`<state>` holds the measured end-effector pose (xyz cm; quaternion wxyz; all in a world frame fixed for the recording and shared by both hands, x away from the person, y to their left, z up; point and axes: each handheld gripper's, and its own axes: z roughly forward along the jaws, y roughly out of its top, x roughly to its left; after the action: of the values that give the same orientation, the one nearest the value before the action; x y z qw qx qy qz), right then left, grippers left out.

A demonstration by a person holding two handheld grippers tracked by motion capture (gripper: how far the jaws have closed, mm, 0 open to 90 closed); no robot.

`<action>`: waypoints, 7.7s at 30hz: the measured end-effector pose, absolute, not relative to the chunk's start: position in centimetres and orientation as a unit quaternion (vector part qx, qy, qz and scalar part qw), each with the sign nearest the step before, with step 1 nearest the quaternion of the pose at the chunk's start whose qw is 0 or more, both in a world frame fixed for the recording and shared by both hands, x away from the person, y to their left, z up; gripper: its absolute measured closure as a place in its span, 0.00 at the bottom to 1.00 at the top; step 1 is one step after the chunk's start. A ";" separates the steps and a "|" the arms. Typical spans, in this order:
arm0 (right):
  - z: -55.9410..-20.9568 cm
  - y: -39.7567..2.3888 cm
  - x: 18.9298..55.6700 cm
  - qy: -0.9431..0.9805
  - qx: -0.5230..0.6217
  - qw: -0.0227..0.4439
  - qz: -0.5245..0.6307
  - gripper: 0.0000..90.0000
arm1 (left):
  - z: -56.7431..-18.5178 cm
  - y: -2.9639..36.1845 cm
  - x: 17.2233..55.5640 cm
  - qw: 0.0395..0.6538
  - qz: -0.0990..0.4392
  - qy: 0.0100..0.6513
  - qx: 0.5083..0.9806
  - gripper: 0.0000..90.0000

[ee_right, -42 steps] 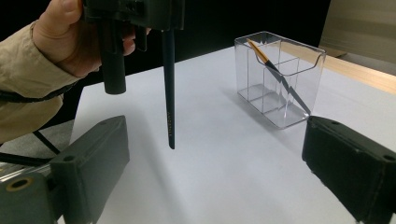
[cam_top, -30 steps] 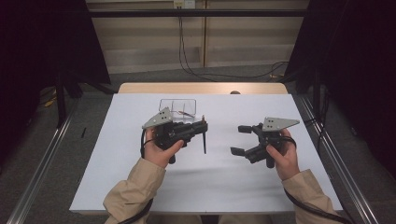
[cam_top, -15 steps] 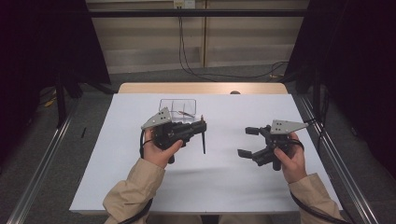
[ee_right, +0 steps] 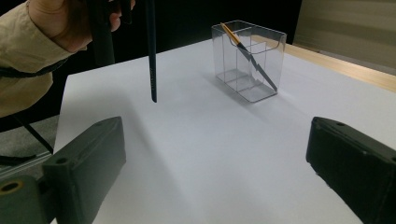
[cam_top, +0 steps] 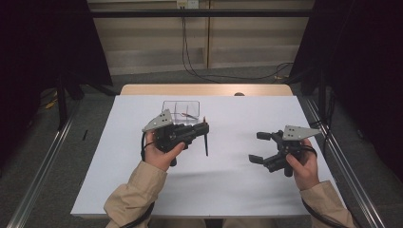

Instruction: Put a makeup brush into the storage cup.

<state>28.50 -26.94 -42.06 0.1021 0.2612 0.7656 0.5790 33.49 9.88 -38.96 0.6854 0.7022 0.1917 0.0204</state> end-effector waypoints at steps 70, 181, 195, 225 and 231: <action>-42.9 -31.8 25.2 0.764 0.285 0.132 0.563 0.05 | -38.7 10.9 33.6 0.687 0.040 0.197 0.698 0.93; -43.2 -31.8 24.6 0.773 0.274 0.126 0.558 0.05 | -36.0 11.2 43.1 0.672 0.160 0.270 0.671 0.93; -43.1 -31.8 24.6 0.772 0.272 0.127 0.560 0.05 | -36.3 10.7 44.2 0.671 0.169 0.273 0.669 0.93; -43.1 -31.8 24.6 0.772 0.272 0.127 0.561 0.05 | -39.0 10.3 44.5 0.650 0.182 0.285 0.681 0.92; -43.1 -31.8 24.6 0.772 0.271 0.127 0.560 0.05 | -39.2 10.2 44.4 0.652 0.182 0.285 0.679 0.92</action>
<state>24.62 -31.79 -43.14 0.1266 0.2712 0.7724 0.5602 44.43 10.22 -39.18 0.6518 0.6788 0.2849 0.1822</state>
